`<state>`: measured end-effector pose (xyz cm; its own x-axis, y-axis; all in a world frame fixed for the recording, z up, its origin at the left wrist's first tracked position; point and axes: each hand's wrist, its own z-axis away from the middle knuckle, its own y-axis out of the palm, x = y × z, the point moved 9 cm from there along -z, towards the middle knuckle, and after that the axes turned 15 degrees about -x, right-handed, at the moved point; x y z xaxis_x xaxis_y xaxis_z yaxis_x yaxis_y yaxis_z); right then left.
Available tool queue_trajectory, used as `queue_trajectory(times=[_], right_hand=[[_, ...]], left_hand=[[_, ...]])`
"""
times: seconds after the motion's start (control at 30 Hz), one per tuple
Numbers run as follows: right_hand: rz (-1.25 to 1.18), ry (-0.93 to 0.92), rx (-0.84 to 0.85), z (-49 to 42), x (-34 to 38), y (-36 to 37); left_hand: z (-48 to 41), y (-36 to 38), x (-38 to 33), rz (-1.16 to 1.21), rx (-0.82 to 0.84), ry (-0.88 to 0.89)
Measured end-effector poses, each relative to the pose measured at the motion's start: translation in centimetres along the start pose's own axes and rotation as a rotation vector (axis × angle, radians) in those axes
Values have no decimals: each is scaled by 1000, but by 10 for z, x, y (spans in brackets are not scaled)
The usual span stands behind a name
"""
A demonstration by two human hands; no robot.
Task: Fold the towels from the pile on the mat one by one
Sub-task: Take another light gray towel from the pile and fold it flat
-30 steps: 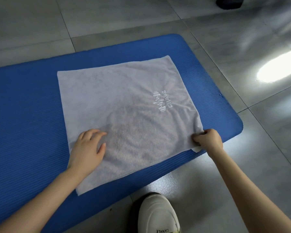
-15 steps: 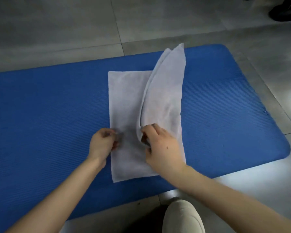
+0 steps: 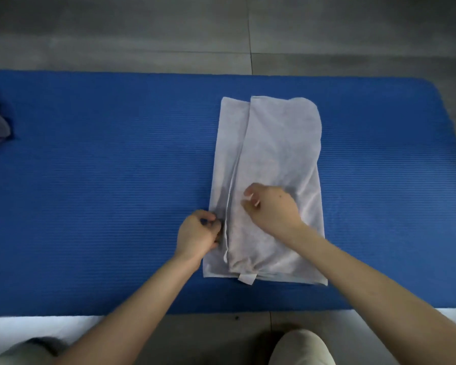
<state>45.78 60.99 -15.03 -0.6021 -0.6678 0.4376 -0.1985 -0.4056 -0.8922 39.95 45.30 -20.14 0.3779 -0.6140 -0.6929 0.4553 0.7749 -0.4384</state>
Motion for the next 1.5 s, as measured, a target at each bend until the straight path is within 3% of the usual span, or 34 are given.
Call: queue_trajectory(times=[0.2,0.33,0.43,0.7,0.93,1.1,1.4,1.5], right_hand=[[176,12,-313,-98,2,-19],[410,3,-277,-143,6,-1],[447,55,-212,-160,1,8],[384,101,-225,-176,-3,2],[10,160,-503,-157,14,-44],[-12,-17,-241,-145,52,9],[229,104,-494,-108,-84,-46],[176,21,-591,-91,-113,-61]], left_hand=[[0,13,-29,-225,-156,325],[-4,21,-29,-280,-155,337],[-9,22,-26,-305,-157,323],[-5,24,-36,-398,-112,383],[11,-3,-25,-200,-186,273],[5,-17,8,-348,-189,181],[13,-4,13,-433,-129,249],[5,-11,6,-472,-54,258]])
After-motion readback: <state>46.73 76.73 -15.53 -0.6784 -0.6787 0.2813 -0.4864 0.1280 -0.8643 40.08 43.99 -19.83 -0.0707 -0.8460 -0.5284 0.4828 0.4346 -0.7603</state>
